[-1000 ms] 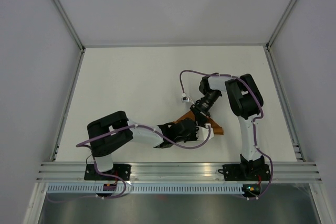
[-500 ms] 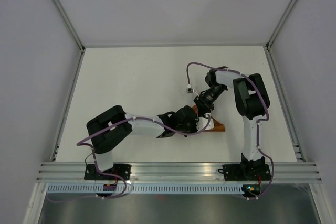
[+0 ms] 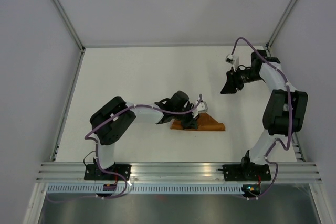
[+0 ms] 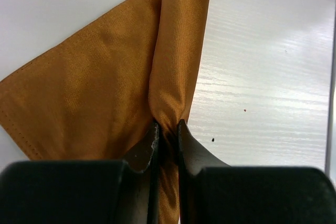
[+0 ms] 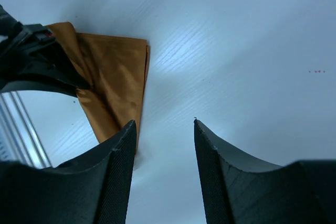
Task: Fold the napkin, place the utensils inside, and roll it up
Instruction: Roll the napkin with the utensil
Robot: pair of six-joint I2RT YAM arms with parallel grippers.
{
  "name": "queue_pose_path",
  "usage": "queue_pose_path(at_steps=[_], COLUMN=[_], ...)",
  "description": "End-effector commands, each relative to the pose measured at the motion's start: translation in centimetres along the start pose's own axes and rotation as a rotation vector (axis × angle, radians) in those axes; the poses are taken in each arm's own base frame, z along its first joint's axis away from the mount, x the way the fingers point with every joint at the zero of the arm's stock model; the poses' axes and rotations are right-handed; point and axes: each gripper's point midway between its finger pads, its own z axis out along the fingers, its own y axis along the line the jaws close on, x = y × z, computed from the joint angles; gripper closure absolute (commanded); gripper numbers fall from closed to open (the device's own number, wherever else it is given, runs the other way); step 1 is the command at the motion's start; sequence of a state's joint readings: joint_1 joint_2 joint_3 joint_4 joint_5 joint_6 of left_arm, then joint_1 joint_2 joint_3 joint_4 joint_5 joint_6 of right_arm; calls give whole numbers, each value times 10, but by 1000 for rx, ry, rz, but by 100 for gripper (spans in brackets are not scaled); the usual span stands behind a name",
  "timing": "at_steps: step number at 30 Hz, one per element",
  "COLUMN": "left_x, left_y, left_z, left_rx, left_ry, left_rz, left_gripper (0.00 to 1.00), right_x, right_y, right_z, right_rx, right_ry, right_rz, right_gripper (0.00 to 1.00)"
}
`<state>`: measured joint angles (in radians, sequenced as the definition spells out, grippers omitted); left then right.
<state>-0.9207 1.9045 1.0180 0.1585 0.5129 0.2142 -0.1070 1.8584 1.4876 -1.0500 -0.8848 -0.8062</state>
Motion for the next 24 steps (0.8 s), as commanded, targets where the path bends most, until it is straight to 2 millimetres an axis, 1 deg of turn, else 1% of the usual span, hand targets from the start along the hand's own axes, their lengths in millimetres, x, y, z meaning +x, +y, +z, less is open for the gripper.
queue_pose_path(at_steps=[1,2,3,4,5,6,7,8,9,10,11,12,13,14,15,16,17,18,19,20,22,23,24], left_x=[60,59,60,67,70,73,74,76,78,78,80,81,82,81,83,83,82,83,83,83,87,88,91], left_y=[-32,-30,-28,-29,-26,-25,-26,-27,-26,-26,-25,-24,-23,-23,-24,-23,-23,-23,-23,-23,-24,-24,-25], left_z=[-2,-2,-2,-3,0,1,1,0,2,2,2,1,2,0,1,1,0,0,0,0,0,0,0], left_rx=[180,204,209,215,217,218,229,242,247,247,249,252,253,268,277,280,292,295,295,303,303,304,305], left_ry=[187,183,192,225,247,266,278,285,290,296,300,302,303,299,301,300,294,297,300,299,312,315,324], left_rz=[-298,-338,-378,-417,-442,-470,-495,-524,-536,-574,-603,-619,-632,-659,-673,-681,-693,-702,-710,-716,-732,-738,-746], left_gripper=[98,98,98,98,98,98,98,98,98,98,98,98,98,98,98,98,98,98,98,98,98,98,98], right_x=[-6,-2,-4,8,13,11,23,25,20,38,37,42,55,59,62,77,76,91,96,96,106,106,109], right_y=[27,28,25,38,43,45,60,67,79,85,90,100,107,110,119,113,112,118,118,117,124,125,130], right_z=[-12,-12,-11,-11,-9,-5,0,4,6,18,23,32,39,43,49,55,60,71,74,77,86,88,91], right_rx=[75,106,162,182,202,242,249,258,286,271,278,253,227,216,200,225,243,216,219,230,206,212,200], right_ry=[-79,-77,-71,-69,-63,-55,-44,-39,-39,-13,-24,-13,-2,1,3,42,36,68,82,83,94,94,95], right_rz=[-203,-231,-300,-340,-372,-436,-474,-510,-592,-597,-636,-672,-693,-719,-754,-755,-790,-829,-849,-870,-885,-891,-904], right_gripper=[46,46,46,45,44,44,43,42,41,41,40,40,39,39,39,39,39,38,38,39,39,39,39])
